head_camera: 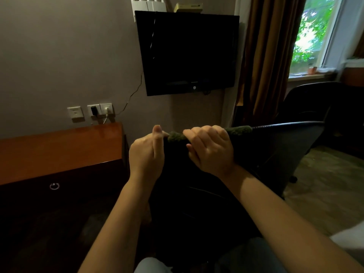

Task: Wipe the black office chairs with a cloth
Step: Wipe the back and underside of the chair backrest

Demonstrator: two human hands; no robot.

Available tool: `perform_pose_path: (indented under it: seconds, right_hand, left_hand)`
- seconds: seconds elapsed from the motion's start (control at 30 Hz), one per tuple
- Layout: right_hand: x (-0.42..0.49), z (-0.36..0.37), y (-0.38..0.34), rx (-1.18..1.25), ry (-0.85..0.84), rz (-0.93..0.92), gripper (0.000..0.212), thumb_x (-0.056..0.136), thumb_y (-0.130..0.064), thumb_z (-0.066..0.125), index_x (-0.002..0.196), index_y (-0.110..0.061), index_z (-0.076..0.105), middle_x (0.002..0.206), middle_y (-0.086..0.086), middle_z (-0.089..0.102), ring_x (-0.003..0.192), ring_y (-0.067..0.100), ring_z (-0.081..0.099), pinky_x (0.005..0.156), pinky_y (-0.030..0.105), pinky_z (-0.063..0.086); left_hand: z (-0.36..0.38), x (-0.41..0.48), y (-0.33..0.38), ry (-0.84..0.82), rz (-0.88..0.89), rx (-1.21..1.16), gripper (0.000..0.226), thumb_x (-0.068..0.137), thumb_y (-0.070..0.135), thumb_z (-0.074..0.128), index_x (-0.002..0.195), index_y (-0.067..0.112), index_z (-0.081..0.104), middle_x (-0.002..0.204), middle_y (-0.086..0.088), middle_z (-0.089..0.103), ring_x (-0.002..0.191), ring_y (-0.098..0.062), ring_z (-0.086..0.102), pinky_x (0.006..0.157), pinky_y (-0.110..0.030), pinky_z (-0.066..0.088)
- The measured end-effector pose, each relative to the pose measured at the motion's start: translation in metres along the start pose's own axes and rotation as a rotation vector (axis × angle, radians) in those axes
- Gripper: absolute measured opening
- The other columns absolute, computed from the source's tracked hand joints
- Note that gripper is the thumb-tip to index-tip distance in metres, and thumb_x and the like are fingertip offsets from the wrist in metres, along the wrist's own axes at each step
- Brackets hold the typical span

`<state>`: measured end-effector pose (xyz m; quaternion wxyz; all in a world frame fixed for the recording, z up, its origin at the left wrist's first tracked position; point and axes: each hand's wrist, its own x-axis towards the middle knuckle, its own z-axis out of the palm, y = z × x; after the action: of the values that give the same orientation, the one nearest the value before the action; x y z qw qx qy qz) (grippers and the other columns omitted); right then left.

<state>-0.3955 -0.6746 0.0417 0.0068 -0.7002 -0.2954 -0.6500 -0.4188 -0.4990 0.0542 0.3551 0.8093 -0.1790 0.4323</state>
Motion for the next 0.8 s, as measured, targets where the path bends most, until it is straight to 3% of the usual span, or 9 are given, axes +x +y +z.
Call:
perform_pose_path:
  seconds: [0.2,0.3,0.37,0.5,0.6,0.7,0.8]
  right_hand:
    - [-0.015,-0.018,0.039,0.017,0.003,0.057,0.038,0.097,-0.028,0.038,0.1,-0.007,0.07,0.089,0.008,0.066,0.078,0.026,0.059,0.079,0.04,0.042]
    - [-0.037,-0.029,0.083,-0.054,0.0,0.133,0.044,0.098,-0.028,0.033,0.093,-0.004,0.07,0.084,0.013,0.066,0.079,0.027,0.052,0.078,0.04,0.041]
    - [-0.058,-0.041,0.128,-0.079,-0.013,0.238,0.045,0.098,-0.024,0.03,0.087,0.0,0.067,0.08,0.02,0.063,0.078,0.029,0.046,0.073,0.04,0.036]
    - [-0.088,-0.066,0.194,-0.002,-0.077,0.517,0.043,0.096,-0.018,0.029,0.081,0.003,0.063,0.077,0.024,0.06,0.076,0.033,0.051,0.07,0.038,0.035]
    - [-0.09,-0.063,0.202,0.032,-0.048,0.568,0.043,0.096,-0.015,0.029,0.075,0.005,0.061,0.069,0.022,0.057,0.069,0.03,0.049,0.067,0.034,0.032]
    - [-0.089,-0.057,0.197,0.043,0.007,0.622,0.043,0.097,-0.015,0.031,0.072,0.004,0.061,0.066,0.022,0.055,0.064,0.032,0.05,0.066,0.036,0.033]
    - [-0.087,-0.054,0.185,0.021,0.039,0.652,0.045,0.099,-0.019,0.032,0.071,0.002,0.06,0.066,0.021,0.056,0.064,0.035,0.052,0.067,0.039,0.035]
  left_hand:
    - [0.013,0.001,0.014,0.005,0.082,0.037,0.068,0.101,0.035,0.012,0.083,0.015,0.075,0.074,-0.001,0.071,0.062,-0.015,0.064,0.052,-0.022,0.042]
    - [0.021,0.001,0.021,0.03,0.117,0.046,0.066,0.101,0.031,0.015,0.081,0.013,0.075,0.069,0.0,0.07,0.056,-0.009,0.061,0.047,-0.015,0.036]
    - [0.023,-0.003,0.022,0.071,0.125,0.065,0.062,0.102,0.027,0.019,0.079,0.012,0.075,0.065,0.002,0.068,0.053,-0.006,0.058,0.048,-0.007,0.03]
    - [0.024,-0.009,0.024,0.101,0.123,0.083,0.058,0.101,0.025,0.022,0.078,0.014,0.074,0.063,0.007,0.063,0.051,-0.003,0.052,0.047,-0.008,0.03]
    - [0.028,-0.001,0.029,0.076,0.154,0.065,0.057,0.101,0.027,0.024,0.078,0.015,0.075,0.059,0.011,0.06,0.048,-0.004,0.054,0.045,-0.012,0.029]
    - [0.026,0.001,0.027,0.08,0.137,-0.053,0.052,0.1,0.028,0.029,0.079,0.016,0.075,0.044,0.024,0.047,0.045,0.005,0.052,0.044,-0.006,0.026]
    - [0.016,-0.004,0.018,0.047,0.086,-0.184,0.049,0.1,0.033,0.031,0.083,0.016,0.074,0.049,0.026,0.055,0.046,0.006,0.055,0.043,-0.007,0.031]
